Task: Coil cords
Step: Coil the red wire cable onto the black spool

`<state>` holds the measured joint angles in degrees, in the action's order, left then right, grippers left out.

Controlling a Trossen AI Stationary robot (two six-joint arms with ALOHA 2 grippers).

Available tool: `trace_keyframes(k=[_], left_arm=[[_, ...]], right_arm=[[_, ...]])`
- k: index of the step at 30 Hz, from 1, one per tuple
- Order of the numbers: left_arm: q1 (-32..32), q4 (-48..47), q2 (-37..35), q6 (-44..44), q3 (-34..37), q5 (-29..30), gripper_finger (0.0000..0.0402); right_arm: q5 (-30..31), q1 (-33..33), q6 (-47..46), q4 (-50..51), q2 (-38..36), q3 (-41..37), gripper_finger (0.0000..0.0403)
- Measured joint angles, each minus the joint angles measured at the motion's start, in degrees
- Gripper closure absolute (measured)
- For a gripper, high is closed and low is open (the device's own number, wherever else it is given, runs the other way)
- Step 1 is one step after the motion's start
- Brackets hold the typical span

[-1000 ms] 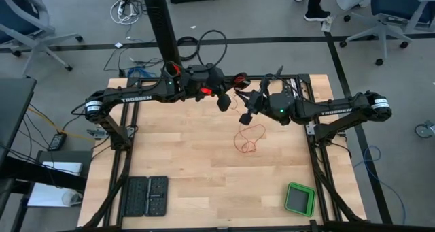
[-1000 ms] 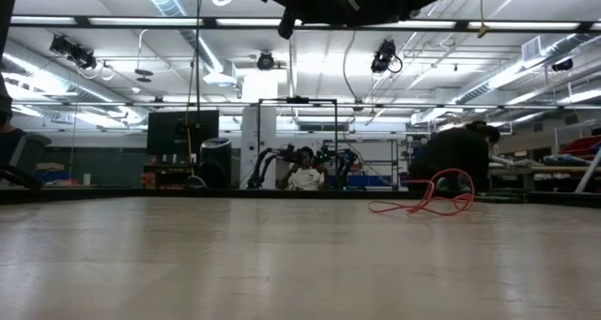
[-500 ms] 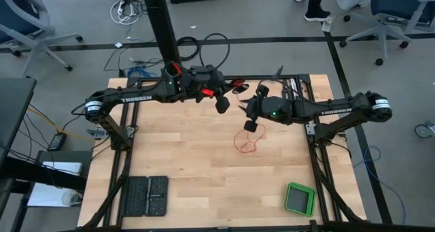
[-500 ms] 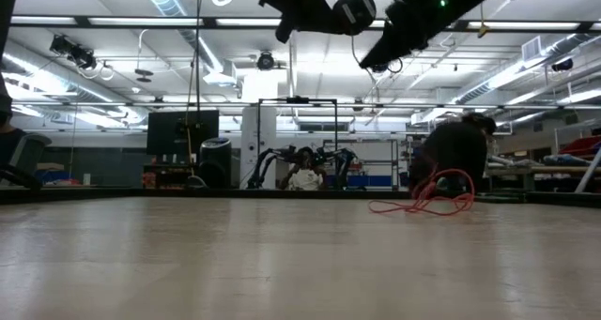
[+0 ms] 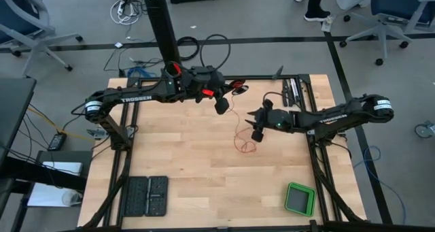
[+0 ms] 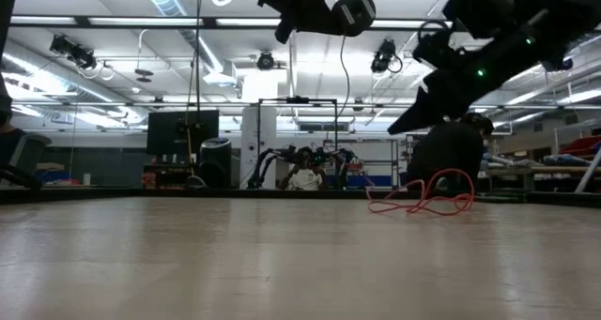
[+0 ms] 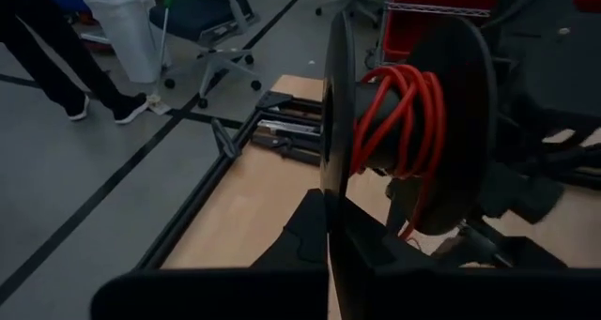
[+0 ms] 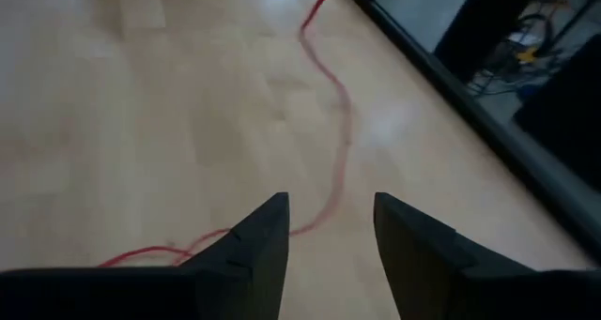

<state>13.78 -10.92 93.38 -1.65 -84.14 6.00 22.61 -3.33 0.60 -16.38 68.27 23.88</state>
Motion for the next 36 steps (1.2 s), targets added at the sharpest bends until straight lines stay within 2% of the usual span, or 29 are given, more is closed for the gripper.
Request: trace_keyframes(k=[3,8,15,24,26,29,34,36], left_arm=[[0.0,0.2,0.0,0.0,0.0,-0.2,0.0399],[0.0,2.1,0.0,0.0,0.0,-0.2,0.0399],[0.0,3.9,0.0,-0.1,0.0,-0.3,0.0399],[0.0,3.9,0.0,-0.4,0.0,0.0,0.0399],[0.0,3.8,0.0,-1.0,0.0,0.1,0.0399],[0.0,3.8,0.0,-1.7,0.0,0.1,0.0399],[0.0,4.1,0.0,-1.8,0.0,0.1,0.0399],[0.0,4.8,0.0,-2.1,0.0,0.1,0.0399]], right_arm=[[-2.5,-1.1,-4.5,-3.6,0.0,-3.1,0.025],[-8.0,-2.8,-12.2,1.7,0.0,-3.4,0.0253],[-21.7,-0.2,-17.8,5.1,0.1,-1.1,0.0253],[-23.8,4.2,-31.6,11.4,0.1,-0.3,0.0254],[-22.5,4.2,-32.5,12.0,0.1,-0.3,0.0254],[-15.6,4.2,-30.3,9.8,0.1,-0.4,0.0254],[-0.8,4.0,-18.8,4.5,0.1,-0.3,0.0254],[3.0,3.6,-11.6,2.8,0.1,-0.3,0.0254]])
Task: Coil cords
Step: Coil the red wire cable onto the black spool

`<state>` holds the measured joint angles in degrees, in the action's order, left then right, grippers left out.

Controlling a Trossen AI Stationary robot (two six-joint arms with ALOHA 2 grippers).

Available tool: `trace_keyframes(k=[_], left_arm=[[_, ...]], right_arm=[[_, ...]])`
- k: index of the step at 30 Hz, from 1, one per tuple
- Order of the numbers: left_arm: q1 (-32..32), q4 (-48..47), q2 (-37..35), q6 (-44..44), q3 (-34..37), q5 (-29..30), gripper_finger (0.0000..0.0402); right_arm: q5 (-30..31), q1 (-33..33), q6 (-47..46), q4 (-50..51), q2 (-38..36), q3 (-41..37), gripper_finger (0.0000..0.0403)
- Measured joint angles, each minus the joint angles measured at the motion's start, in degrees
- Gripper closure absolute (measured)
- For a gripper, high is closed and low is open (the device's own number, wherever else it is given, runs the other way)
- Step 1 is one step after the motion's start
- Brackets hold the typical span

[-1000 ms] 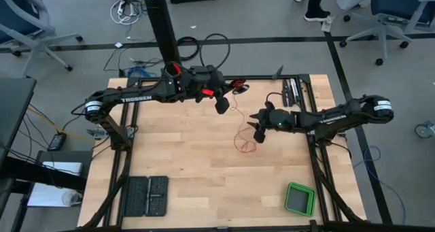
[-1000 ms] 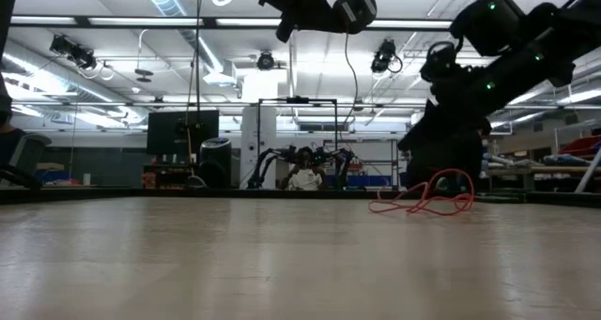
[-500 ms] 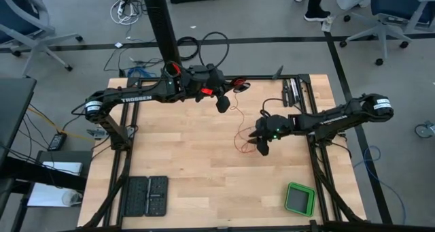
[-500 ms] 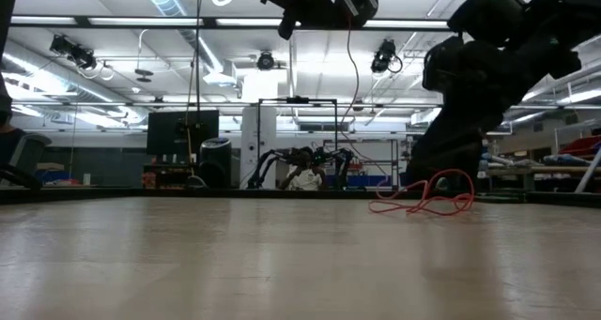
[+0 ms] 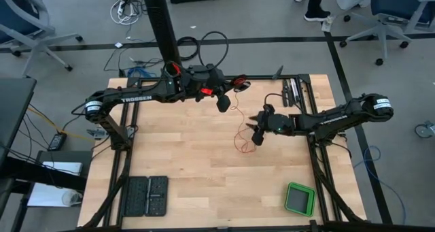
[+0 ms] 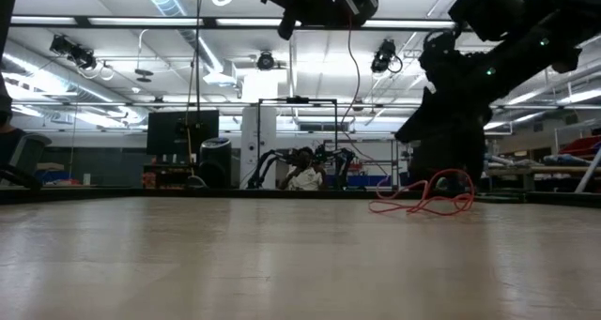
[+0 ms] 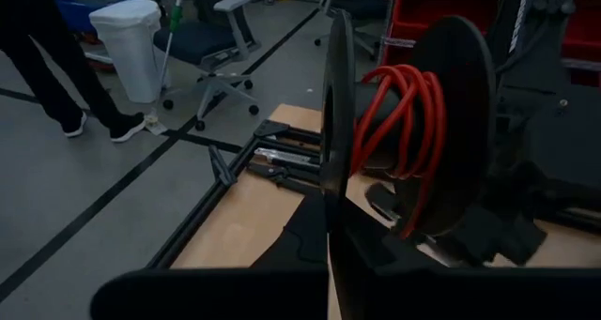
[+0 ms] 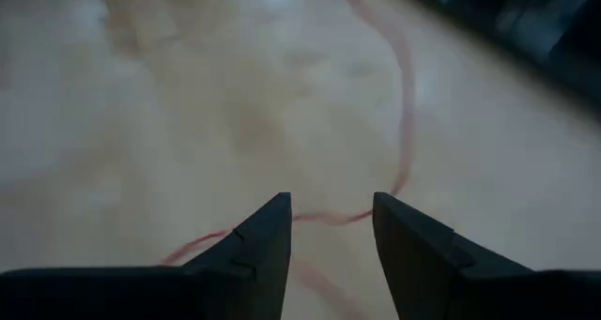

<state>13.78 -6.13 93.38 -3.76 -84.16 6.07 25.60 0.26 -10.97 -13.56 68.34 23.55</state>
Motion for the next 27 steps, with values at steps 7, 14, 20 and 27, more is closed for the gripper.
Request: trace_keyframes(k=[7,14,20,27], left_arm=[[0.0,2.2,0.0,-1.2,0.0,0.0,0.0399],[0.0,2.5,0.0,-1.5,0.0,0.0,0.0399],[0.0,2.5,0.0,-1.5,0.0,-0.1,0.0399],[0.0,2.5,0.0,-1.5,0.0,-0.1,0.0399]], right_arm=[[-1.5,-4.9,13.5,-4.7,3.6,0.0,0.0262],[-4.6,-9.1,13.7,-12.2,10.3,0.0,0.0273],[-4.4,-9.9,15.2,-16.6,14.4,0.0,0.0276],[-3.2,-10.0,15.3,-18.6,16.4,0.0,0.0359]])
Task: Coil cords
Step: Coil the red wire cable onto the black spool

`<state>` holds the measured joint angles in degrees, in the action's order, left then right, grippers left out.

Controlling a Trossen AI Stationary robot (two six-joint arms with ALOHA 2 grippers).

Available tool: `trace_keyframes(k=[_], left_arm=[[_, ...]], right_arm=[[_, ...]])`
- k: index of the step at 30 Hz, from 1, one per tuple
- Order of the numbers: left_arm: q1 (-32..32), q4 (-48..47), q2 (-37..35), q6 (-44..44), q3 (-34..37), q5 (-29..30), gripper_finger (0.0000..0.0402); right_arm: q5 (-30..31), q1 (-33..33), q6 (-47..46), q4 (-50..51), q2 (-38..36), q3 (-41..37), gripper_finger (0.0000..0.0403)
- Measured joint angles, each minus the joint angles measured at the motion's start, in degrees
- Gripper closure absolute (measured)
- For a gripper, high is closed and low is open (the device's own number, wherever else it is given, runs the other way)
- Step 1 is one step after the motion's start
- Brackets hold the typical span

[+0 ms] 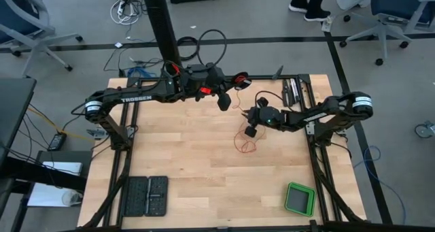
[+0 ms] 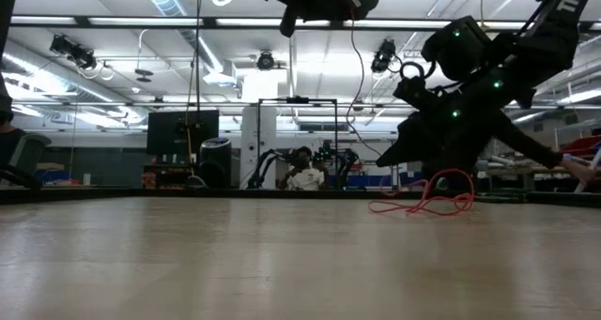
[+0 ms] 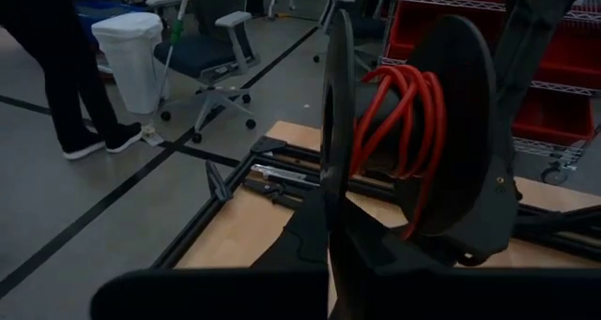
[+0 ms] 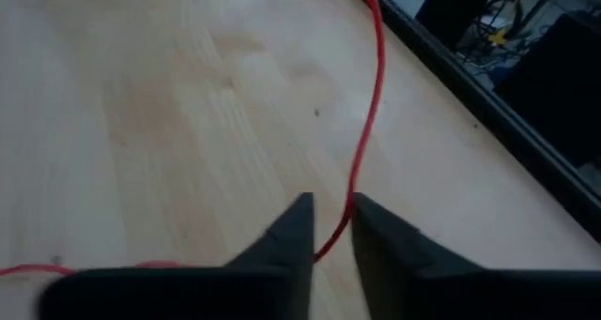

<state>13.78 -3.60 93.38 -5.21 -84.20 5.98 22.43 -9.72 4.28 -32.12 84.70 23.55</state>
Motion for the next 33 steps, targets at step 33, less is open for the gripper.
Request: trace_keyframes(k=[33], left_arm=[[0.0,-35.1,0.0,13.8,0.0,5.2,0.0399]], right_arm=[[18.6,-3.6,13.8,11.6,-34.1,3.4,0.0402]])
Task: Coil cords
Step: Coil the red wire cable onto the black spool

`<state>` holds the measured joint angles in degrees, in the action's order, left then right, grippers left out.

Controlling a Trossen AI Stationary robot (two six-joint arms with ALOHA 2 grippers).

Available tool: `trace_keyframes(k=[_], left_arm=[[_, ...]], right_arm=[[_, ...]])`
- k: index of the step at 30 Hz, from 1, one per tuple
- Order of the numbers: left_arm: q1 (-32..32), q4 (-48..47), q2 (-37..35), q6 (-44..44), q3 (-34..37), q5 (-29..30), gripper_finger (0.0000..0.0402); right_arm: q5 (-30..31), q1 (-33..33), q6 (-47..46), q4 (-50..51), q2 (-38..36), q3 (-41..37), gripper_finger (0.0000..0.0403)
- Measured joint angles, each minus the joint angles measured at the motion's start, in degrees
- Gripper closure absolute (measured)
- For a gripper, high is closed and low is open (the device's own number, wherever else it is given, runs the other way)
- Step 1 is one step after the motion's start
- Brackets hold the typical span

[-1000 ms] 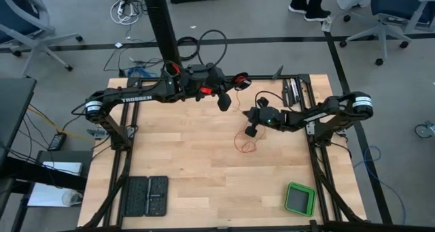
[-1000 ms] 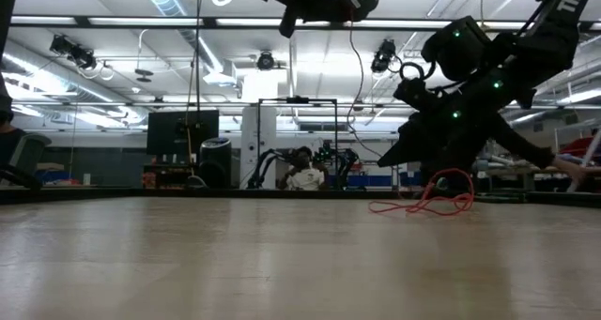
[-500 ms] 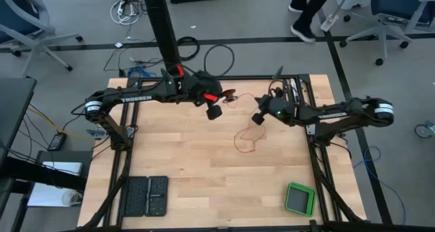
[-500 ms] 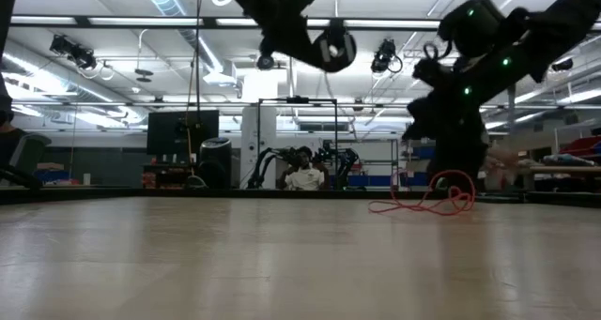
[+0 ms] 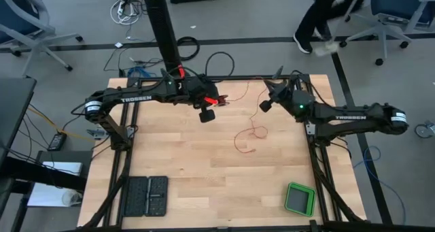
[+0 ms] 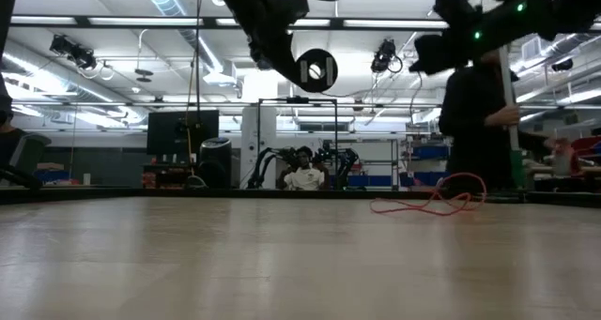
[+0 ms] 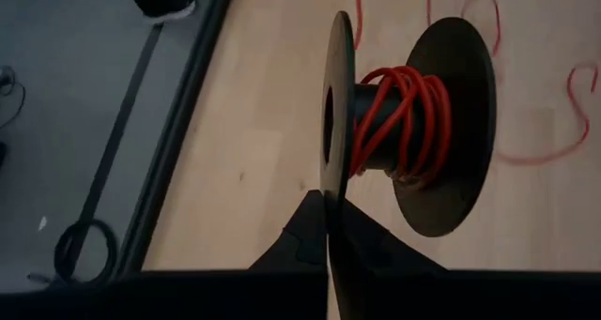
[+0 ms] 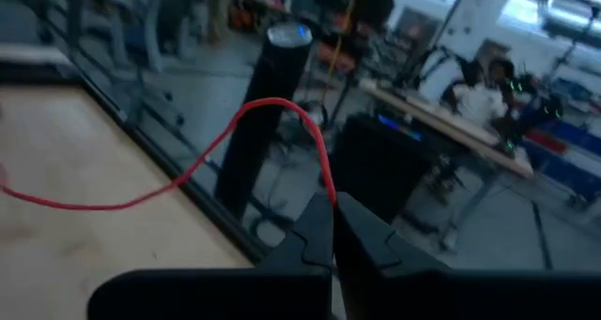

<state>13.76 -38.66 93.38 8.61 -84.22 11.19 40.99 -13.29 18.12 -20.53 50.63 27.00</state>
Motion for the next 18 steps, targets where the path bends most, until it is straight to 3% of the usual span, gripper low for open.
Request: trace_keyframes(k=[8,13,18], left_arm=[[0.0,-4.2,0.0,0.2,0.0,7.0,0.0399],[0.0,-5.1,0.8,0.0,0.0,8.1,0.0399],[0.0,-4.0,3.1,-2.6,0.0,13.8,0.0399]], right_arm=[[-4.3,4.9,1.2,-0.8,-1.5,6.3,0.0403],[-5.0,7.8,3.1,-2.3,0.3,10.9,0.0403],[-7.6,10.4,3.1,-2.2,3.8,15.7,0.0403]])
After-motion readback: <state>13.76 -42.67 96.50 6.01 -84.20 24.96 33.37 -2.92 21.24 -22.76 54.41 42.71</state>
